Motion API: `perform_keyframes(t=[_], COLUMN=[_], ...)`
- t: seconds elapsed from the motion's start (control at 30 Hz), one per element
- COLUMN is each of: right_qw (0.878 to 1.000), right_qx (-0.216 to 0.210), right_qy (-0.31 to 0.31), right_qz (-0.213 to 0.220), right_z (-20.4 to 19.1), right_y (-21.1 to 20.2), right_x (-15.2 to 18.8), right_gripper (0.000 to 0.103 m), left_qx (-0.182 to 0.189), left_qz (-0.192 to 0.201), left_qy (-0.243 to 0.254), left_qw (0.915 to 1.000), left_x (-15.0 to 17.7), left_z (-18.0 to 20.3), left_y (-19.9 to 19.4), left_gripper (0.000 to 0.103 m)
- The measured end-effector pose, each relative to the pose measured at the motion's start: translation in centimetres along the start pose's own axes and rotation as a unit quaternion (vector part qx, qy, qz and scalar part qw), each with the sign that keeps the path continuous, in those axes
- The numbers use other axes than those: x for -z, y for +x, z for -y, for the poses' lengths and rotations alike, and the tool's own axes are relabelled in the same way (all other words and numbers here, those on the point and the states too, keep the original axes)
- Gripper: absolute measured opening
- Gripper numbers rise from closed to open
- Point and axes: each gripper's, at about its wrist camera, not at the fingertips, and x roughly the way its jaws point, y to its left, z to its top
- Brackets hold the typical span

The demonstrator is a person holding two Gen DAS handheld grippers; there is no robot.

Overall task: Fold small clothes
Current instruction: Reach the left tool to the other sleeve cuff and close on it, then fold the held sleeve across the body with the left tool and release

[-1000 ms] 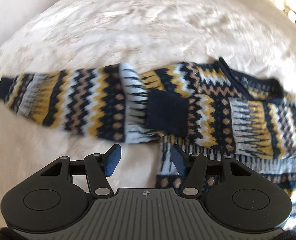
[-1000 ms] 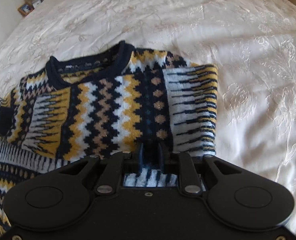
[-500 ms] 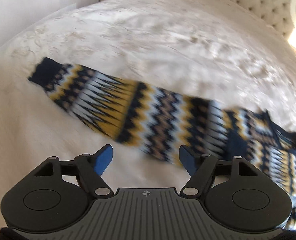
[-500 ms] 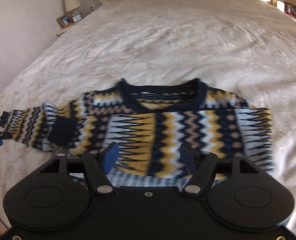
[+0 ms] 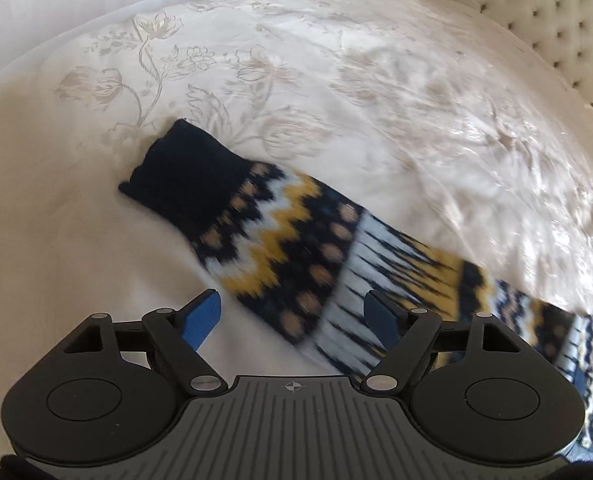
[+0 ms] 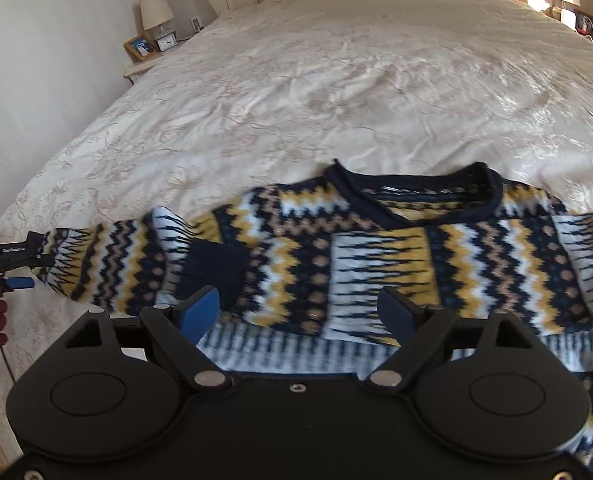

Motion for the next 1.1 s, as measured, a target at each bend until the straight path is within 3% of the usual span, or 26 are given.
perform_keyframes(t=[0.1, 0.17, 0.23, 0.57, 0.6, 0.63, 0.67, 0.7, 0.73, 0.77, 0.93, 1.1], right_qw=[1.000, 1.000, 1.000, 0.998, 0.998, 0.998, 0.998, 0.998, 0.998, 0.998, 0.998, 0.999], right_qx=[0.002, 0.005, 0.008, 0.014, 0.015, 0.016, 0.016, 0.015, 0.015, 0.014, 0.005, -0.012], right_qy=[0.005, 0.014, 0.021, 0.015, 0.016, 0.016, 0.018, 0.019, 0.020, 0.021, 0.025, 0.038], right_qz=[-0.001, -0.006, -0.013, -0.053, -0.054, -0.055, -0.055, -0.055, -0.055, -0.055, -0.049, -0.037], right_z=[-1.3, -1.9, -2.3, -3.0, -3.0, -2.9, -2.8, -2.7, -2.6, -2.5, -1.7, 0.1], right_y=[0.7, 1.2, 1.7, 2.7, 2.7, 2.7, 2.7, 2.7, 2.7, 2.7, 2.7, 2.1], right_x=[-0.1, -0.1, -0.2, 0.2, 0.2, 0.2, 0.2, 0.1, 0.1, 0.1, 0.1, 0.3], right_gripper=[0.090, 0.092, 0.094, 0.094, 0.094, 0.094, 0.094, 0.094, 0.094, 0.094, 0.094, 0.094], left_qx=[0.006, 0.014, 0.020, -0.036, -0.040, -0.043, -0.047, -0.042, -0.035, -0.027, -0.039, 0.000], left_qz=[-0.008, -0.013, -0.019, -0.011, -0.011, -0.005, 0.007, 0.015, 0.019, 0.023, 0.075, 0.121], left_qy=[0.006, 0.009, 0.008, 0.006, 0.006, 0.005, 0.004, 0.004, 0.004, 0.004, 0.030, 0.061], left_qw=[0.9999, 0.9998, 0.9996, 0.9993, 0.9991, 0.9990, 0.9989, 0.9990, 0.9992, 0.9994, 0.9960, 0.9907], left_x=[-1.3, -2.0, -2.5, -2.1, -2.2, -2.2, -2.2, -2.2, -2.2, -2.3, -2.1, -1.5], left_z=[-0.9, -1.1, -1.0, 0.9, 0.9, 1.0, 1.1, 1.2, 1.4, 1.6, 5.0, 10.8], left_y=[1.8, 3.0, 4.1, 5.4, 5.2, 4.9, 4.3, 3.8, 3.2, 2.5, -1.7, -7.0], left_gripper=[0.081, 0.096, 0.102, 0.101, 0.097, 0.078, 0.050, 0.037, 0.017, 0.013, 0.012, 0.012])
